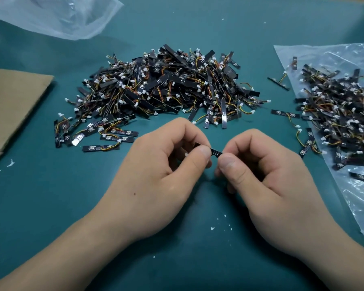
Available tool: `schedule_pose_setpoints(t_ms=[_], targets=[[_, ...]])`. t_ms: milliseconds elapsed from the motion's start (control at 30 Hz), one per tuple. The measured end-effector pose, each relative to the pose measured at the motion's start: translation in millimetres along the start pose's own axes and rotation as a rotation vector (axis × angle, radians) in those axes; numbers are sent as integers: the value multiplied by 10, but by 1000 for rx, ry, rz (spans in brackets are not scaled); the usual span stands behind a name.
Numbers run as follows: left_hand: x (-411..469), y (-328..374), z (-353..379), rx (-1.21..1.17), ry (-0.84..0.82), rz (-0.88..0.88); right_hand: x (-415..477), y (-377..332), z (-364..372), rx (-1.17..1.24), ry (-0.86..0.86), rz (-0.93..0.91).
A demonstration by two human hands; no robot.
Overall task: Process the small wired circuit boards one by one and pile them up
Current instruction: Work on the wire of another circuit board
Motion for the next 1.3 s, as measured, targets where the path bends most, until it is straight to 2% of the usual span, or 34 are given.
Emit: schedule_pose_setpoints(t_ms=[567,800,833,900,967,1000,1067,1167,1233,1300], targets=[[0,-26,-3,-46,-13,20,-55,-10,-35,36,48,21],[-19,2,16,-58,31,49,-61,-38,-31,-14,-55,-38],[-31,6,17,-61,74,70,-56,-42,-38,26,-8,-47],[-43,-4,-4,4,221,108,-41,-29,-79,182,231,-42],[-30,-27,-37,181,412,85,-11,11,-132,337,460,-2],[-21,-42,-48,280,460,43,6,34,-143,360,498,25],[-11,-67,-38,452,425,-67,10,67,-129,342,467,42],[-14,-87,1,611,309,-163,-37,39,-63,238,295,8],[-16,-91,5,644,298,-182,-78,20,-18,185,189,2],[-15,-91,1,592,302,-146,-99,9,-7,170,153,-2]])
Point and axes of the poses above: each hand's wrist, its own x-axis towards the middle knuckle, its own z-axis out of the palm, y = z × x, the point moved 1 cm from there along x, towards the middle knuckle, and after that the axes turned 14 degrees about -z, right-handed, at the moved point
